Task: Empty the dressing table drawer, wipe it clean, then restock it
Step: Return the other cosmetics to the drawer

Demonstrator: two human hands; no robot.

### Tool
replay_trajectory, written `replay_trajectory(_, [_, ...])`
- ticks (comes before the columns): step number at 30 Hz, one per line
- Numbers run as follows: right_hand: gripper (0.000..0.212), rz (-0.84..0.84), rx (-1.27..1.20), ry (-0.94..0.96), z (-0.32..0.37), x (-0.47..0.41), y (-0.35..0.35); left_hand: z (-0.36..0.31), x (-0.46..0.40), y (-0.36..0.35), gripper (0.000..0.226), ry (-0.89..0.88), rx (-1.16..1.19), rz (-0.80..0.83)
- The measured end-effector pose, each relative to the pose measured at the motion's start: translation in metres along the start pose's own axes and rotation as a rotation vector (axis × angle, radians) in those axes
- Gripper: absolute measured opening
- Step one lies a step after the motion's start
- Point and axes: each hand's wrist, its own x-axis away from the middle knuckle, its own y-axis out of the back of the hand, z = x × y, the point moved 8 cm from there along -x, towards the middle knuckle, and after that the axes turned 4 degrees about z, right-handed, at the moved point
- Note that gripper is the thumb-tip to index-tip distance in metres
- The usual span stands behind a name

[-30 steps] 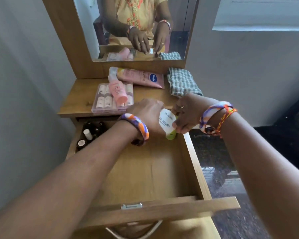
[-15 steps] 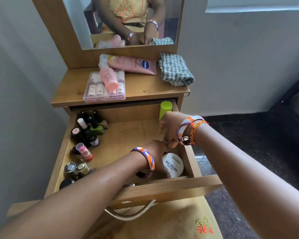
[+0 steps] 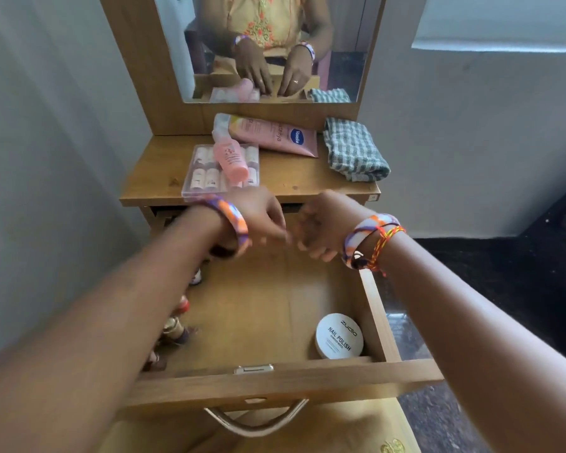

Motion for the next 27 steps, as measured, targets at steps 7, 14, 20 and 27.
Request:
replay_trajectory(7, [0.019,-0.394,-0.295,0.133,0.050,-0.040,0.053,0.065,0.013,0.109,0.047,0.194,0.405,-0.558])
replay_trajectory(14, [0.047,-0.515,0.330,0.122,0.073,-0.080,0.070,0.056,-0.008,0.111,0.060,0.228,0.358,-0.509])
replay_trajectory(20, [0.058,-0.322,0.473,0.073,0.059,-0.129,0.078,0.068,-0.023,0.116,0.051,0.220,0.427,-0.495])
replay_trajectory(27, [0.045,-0.345,0.606,0.156,0.072,-0.142,0.074,0.097,-0.027,0.111,0.061,0.304,0.654,-0.475])
